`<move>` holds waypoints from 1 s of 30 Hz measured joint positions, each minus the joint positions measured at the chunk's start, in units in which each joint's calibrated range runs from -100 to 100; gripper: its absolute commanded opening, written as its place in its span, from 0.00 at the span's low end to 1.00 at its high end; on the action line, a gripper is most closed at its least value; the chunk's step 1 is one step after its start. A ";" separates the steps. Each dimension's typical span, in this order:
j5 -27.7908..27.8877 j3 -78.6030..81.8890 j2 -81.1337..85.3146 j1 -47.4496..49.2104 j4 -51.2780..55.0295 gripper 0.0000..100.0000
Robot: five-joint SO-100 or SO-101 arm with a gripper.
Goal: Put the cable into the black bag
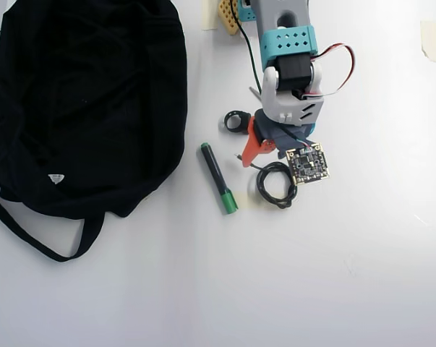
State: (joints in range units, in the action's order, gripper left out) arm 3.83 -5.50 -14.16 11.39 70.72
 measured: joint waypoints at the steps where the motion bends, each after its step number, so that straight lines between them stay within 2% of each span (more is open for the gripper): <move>1: 0.10 -0.79 -1.00 0.07 0.00 0.27; 30: 1.12 -11.24 -17.02 0.00 -2.66 0.27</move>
State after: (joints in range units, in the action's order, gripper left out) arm 4.96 -16.75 -31.17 11.39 68.05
